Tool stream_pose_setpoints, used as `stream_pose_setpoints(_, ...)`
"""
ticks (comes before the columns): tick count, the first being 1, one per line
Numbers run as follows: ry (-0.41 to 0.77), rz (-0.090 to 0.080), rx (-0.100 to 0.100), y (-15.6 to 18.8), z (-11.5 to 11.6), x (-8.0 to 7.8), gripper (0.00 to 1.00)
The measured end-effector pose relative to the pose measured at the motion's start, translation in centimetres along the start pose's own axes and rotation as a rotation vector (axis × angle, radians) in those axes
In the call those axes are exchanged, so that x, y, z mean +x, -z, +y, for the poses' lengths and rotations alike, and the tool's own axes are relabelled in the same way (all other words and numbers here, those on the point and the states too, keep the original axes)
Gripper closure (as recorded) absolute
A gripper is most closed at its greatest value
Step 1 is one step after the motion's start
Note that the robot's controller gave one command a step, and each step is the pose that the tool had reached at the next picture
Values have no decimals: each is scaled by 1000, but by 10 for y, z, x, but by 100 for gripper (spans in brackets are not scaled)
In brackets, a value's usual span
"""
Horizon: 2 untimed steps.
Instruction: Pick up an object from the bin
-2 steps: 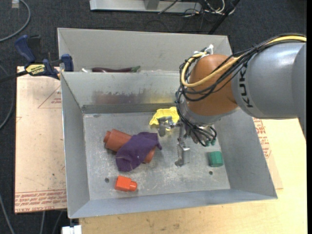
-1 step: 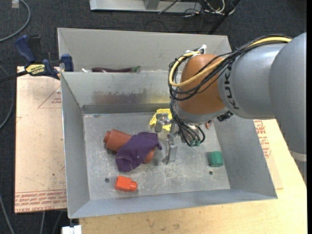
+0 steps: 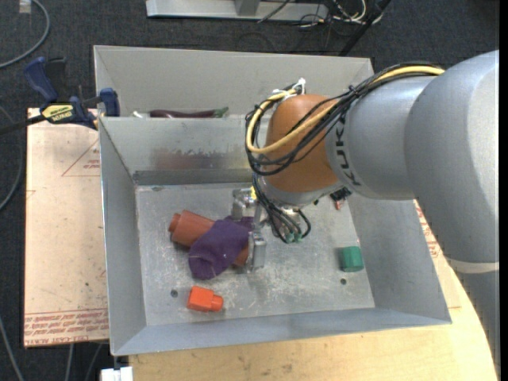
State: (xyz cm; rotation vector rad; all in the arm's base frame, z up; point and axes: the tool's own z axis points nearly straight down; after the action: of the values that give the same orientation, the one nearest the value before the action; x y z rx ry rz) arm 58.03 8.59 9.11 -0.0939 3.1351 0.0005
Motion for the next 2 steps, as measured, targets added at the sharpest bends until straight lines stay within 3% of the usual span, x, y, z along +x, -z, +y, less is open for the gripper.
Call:
stream_pose_setpoints(1, 90, -4, -3, -21, 63, -11, 100)
stream_pose_setpoints(2, 90, -4, -3, -21, 63, -11, 100)
